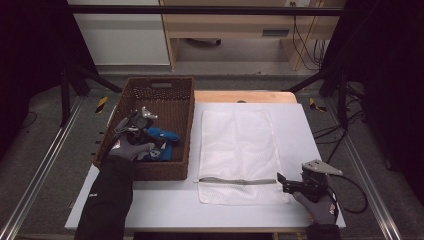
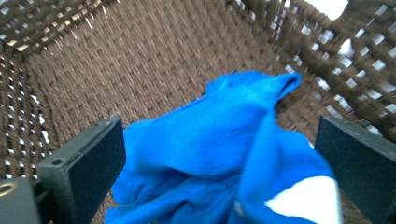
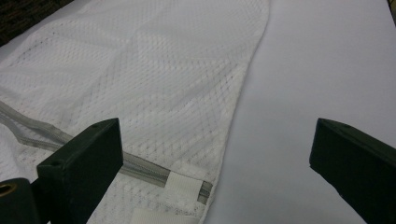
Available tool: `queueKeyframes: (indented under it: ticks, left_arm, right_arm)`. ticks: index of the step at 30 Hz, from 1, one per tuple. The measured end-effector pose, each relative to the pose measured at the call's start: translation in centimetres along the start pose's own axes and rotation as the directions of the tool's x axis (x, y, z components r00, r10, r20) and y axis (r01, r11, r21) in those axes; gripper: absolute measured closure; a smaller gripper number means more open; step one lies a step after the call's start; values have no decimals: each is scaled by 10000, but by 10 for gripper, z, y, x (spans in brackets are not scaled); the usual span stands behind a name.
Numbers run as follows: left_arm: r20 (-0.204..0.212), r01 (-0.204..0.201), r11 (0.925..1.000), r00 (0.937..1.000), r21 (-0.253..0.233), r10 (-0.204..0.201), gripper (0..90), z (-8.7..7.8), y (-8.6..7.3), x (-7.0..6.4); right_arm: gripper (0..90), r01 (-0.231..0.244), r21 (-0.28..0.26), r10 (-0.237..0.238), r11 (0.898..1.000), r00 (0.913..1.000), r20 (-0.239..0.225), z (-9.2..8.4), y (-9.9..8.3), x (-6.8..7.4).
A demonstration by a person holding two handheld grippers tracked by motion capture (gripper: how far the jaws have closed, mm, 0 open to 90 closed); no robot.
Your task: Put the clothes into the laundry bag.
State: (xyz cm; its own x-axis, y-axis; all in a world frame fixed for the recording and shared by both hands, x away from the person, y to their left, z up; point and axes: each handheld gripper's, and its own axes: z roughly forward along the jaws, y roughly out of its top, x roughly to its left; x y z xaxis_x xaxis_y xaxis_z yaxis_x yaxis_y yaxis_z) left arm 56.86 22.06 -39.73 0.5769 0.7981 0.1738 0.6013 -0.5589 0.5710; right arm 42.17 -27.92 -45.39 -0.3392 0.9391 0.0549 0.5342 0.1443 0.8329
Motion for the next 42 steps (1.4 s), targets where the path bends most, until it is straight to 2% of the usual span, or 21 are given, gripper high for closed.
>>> queueKeyframes:
  ticks: [2,6,7,9,10,11,16,18,19,21,22,23,24,27,29,34,35,38,42]
  left_arm:
    - [-97,-52,9995,9999,302,55,10,5,-2,0]
    - [-139,45,9993,9999,376,-40,18,6,-3,0]
    - [-137,68,9979,9999,648,-60,22,10,-4,1]
    - [-160,-12,9954,9999,954,28,29,13,-5,0]
    - [-160,-12,9954,9999,954,28,37,13,-5,0]
    - [-142,-126,9925,9998,1217,145,47,16,-5,-2]
    - [-78,-149,9857,9998,1681,165,102,21,-6,-3]
    - [-8,-135,9790,9999,2036,139,125,25,-7,-3]
    - [-8,-135,9790,9999,2036,139,141,25,-7,-3]
    - [92,-264,9668,9996,2543,249,160,29,-8,-4]
    - [92,-264,9668,9996,2543,249,169,29,-8,-4]
    - [196,-272,9588,9996,2827,226,175,32,-8,-4]
    - [258,-280,9552,9994,2945,214,186,33,-8,-3]
    - [314,-262,9512,9994,3074,173,205,34,-8,-4]
    - [428,-344,9485,9988,3150,220,266,35,-8,-4]
    - [587,-447,9485,9979,3137,276,390,34,-8,-5]
    - [553,-470,9490,9980,3119,313,423,33,-8,-5]
    - [336,-345,9550,9991,2947,257,541,30,-8,-4]
    - [112,-126,9625,9999,2711,99,649,27,-9,-3]
  right_arm:
    - [32,-31,17,31,10000,10000,-18,0,0,0]
    - [31,72,47,-72,10000,10000,23,1,-1,0]
    - [30,89,68,-89,9999,10000,-10,2,-1,0]
    - [29,81,94,-81,9999,10000,-14,2,-1,1]
    - [29,102,89,-102,9999,9999,-21,2,-1,1]
    - [29,82,108,-82,9999,10000,-13,2,-1,1]
    - [30,92,142,-92,9999,10000,-4,3,-1,1]
    - [30,118,189,-118,9998,9999,-45,5,-1,3]
    - [30,118,189,-118,9998,9999,-45,5,-1,3]
    - [29,208,188,-207,9996,9998,-43,6,-1,4]
    - [29,208,188,-207,9996,9998,-43,6,-1,4]
    - [29,210,169,-210,9996,9998,-12,5,-1,4]
    - [30,233,156,-233,9996,9997,-19,5,-1,4]
    - [29,251,135,-251,9996,9997,-7,5,-1,4]
    - [29,264,144,-264,9995,9997,-11,5,-1,4]
    - [29,184,204,-183,9996,9998,-44,5,-1,5]
    - [29,307,157,-307,9994,9995,-13,6,-1,5]
    - [29,245,220,-244,9995,9997,-57,5,-1,5]
    - [31,214,213,-213,9995,9998,-48,5,-1,5]
